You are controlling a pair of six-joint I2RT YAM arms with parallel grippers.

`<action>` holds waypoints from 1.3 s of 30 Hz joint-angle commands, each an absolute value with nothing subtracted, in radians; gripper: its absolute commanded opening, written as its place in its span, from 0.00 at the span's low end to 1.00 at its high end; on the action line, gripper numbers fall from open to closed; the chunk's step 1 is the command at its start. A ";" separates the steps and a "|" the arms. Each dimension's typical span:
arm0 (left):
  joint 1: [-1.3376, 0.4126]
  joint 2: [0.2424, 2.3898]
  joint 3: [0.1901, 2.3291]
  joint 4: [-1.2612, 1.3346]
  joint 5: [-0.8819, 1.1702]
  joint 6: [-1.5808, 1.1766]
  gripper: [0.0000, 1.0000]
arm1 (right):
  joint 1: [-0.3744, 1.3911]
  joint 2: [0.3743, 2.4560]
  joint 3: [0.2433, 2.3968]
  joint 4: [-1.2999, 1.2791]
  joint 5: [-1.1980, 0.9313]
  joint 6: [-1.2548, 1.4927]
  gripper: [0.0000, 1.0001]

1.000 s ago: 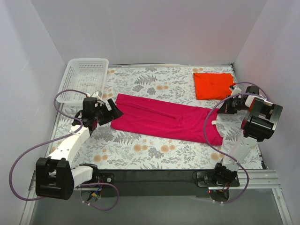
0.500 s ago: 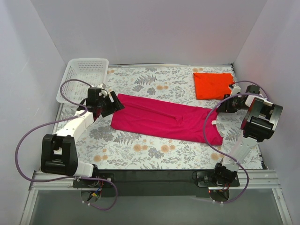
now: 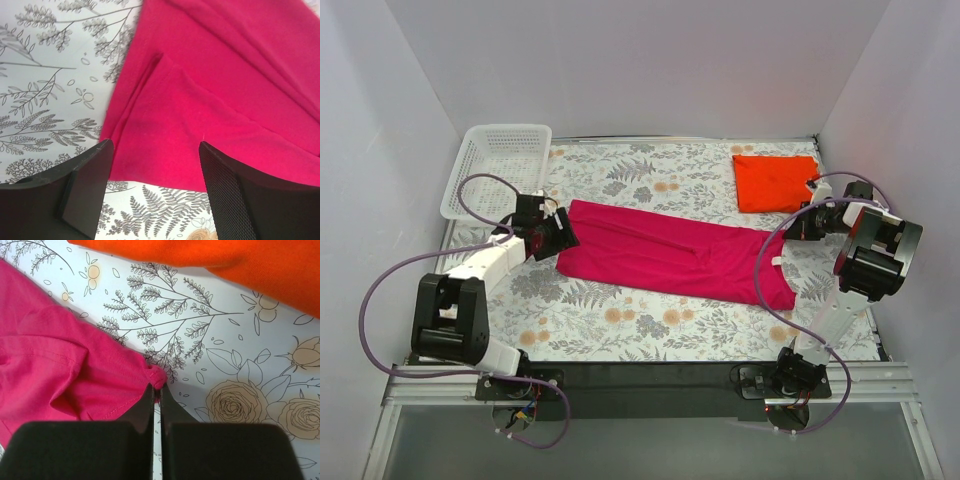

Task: Fold and stack the t-shirts
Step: Fold the tshirt

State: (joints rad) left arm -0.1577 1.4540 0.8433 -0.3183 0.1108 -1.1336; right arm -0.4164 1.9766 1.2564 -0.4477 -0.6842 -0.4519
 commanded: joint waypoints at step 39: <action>-0.192 1.520 0.828 -0.482 0.112 -1.229 0.00 | -0.356 1.938 1.417 -0.505 -0.663 -0.525 0.01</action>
